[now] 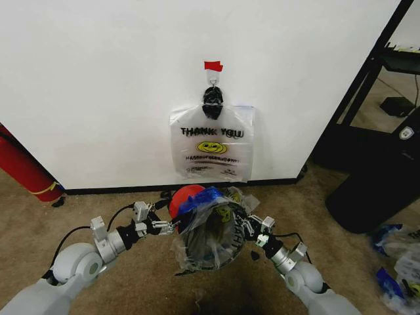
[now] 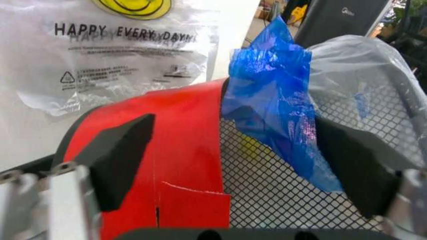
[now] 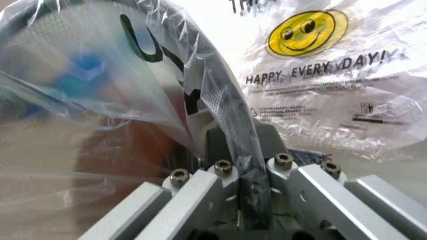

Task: Pick up the garbage bag from the wall and place it over the trash bin.

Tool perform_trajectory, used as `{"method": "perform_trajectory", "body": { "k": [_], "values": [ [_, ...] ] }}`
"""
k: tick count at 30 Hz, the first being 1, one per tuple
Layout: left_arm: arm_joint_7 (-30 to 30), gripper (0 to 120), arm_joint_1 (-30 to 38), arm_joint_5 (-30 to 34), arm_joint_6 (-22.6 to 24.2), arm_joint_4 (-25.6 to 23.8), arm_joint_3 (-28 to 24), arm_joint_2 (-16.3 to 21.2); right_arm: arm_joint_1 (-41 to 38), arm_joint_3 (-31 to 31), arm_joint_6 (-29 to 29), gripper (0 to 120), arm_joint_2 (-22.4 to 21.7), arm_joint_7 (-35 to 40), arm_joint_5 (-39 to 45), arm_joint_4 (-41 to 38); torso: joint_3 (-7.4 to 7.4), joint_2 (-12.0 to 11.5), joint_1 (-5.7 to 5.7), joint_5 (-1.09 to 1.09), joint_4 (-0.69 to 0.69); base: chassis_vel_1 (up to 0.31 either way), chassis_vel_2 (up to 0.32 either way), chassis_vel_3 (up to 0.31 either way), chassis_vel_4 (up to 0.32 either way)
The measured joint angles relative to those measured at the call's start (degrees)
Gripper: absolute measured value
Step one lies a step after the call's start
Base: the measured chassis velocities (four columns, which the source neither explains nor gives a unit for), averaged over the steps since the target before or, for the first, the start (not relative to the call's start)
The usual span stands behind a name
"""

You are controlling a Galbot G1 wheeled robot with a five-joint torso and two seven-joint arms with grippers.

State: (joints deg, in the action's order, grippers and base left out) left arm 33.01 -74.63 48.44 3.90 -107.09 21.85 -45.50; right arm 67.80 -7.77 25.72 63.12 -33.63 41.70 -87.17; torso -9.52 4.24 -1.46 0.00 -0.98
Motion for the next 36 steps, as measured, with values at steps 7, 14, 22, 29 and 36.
{"method": "perform_trajectory", "body": {
  "k": [7,14,22,29,36],
  "values": [
    [-0.16,59,0.08,0.21,-0.10,0.10,-0.04,-0.07,0.50,0.10,0.00,0,0.02,0.19,-0.19,-0.88,0.00,0.00,0.00,0.00,-0.01,0.000,0.000,0.000,0.000],
    [-1.09,36,0.08,0.44,-0.41,0.29,-0.09,-0.23,0.78,0.12,-0.01,0,0.03,0.22,-0.27,-1.38,0.00,0.00,0.00,0.00,0.00,0.000,0.000,0.000,0.000],
    [-1.84,7,0.97,0.37,-0.83,3.07,-0.10,-0.74,1.38,0.52,-0.52,0,-0.11,0.19,1.35,-2.77,0.00,0.00,0.00,0.00,0.00,0.000,0.000,0.000,0.000],
    [-0.55,0,0.77,-0.10,-2.43,3.66,-0.03,-0.87,1.45,0.66,-1.26,0,-0.23,0.20,3.10,-3.60,0.00,0.00,0.00,0.00,-0.01,0.000,0.000,0.000,0.000],
    [6.01,18,0.31,-1.79,-4.84,3.85,0.48,-1.04,1.37,0.83,-1.28,0,0.13,2.17,3.15,-3.40,0.00,0.00,0.00,0.01,0.00,0.000,0.000,0.000,0.000]
  ]
}}
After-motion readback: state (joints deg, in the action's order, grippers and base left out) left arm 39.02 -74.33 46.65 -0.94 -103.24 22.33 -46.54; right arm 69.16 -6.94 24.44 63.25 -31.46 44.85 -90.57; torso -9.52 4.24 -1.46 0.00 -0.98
